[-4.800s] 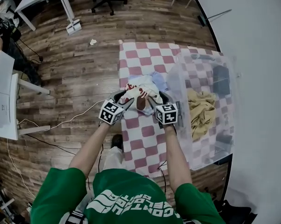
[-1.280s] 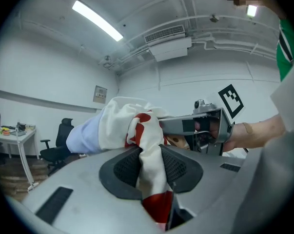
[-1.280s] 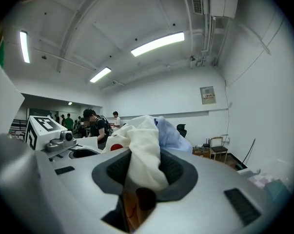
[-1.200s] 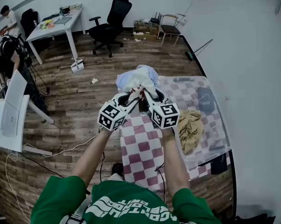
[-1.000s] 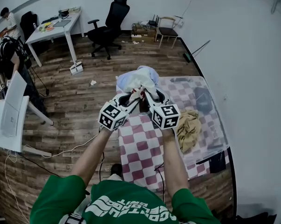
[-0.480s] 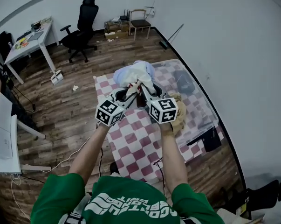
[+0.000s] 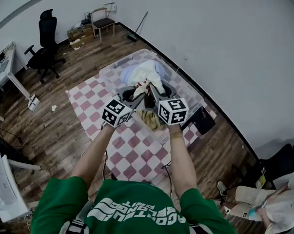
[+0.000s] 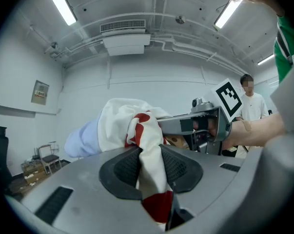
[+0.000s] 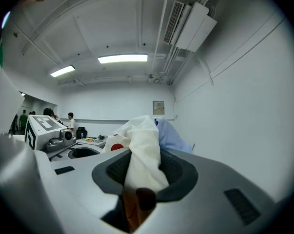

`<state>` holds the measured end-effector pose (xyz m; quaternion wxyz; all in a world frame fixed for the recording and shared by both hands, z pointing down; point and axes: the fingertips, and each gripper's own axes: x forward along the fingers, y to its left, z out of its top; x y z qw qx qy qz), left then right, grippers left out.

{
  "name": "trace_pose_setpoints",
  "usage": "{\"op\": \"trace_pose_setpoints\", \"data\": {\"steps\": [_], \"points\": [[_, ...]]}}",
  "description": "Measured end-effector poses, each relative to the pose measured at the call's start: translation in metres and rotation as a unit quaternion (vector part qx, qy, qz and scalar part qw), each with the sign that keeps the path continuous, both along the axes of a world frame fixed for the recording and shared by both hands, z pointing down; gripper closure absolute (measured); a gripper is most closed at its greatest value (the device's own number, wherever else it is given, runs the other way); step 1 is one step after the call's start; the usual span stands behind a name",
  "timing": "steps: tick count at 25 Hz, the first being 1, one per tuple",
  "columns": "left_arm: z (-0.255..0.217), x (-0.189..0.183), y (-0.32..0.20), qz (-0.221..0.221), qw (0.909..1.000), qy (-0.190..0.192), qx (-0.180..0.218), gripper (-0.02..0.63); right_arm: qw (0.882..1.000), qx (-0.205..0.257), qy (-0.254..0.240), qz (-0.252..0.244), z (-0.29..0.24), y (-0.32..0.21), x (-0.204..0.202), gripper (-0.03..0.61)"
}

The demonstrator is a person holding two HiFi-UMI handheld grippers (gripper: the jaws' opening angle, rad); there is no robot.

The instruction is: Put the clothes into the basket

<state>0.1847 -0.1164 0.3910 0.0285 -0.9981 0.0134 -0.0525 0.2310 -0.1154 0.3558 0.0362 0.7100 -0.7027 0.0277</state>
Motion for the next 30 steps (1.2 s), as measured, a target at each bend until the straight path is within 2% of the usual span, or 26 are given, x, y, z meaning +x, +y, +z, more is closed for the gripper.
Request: {"op": "trace_pose_setpoints", "data": {"steps": [7,15,30], "points": [[0.009,0.056,0.047,0.072,0.9973,-0.011,0.002,0.517,0.998,-0.007,-0.005,0.07,0.01,0.051,0.056,0.459],[0.027,0.088,0.077,0.124,0.9916,-0.035,0.002,0.517,0.993,-0.023,-0.02,0.116,0.03,0.085,0.088,0.459],[0.104,0.107,0.081,0.146,0.9805,-0.131,-0.006,0.515,0.98,-0.117,-0.06,0.148,0.115,0.091,0.11,0.459]]}}
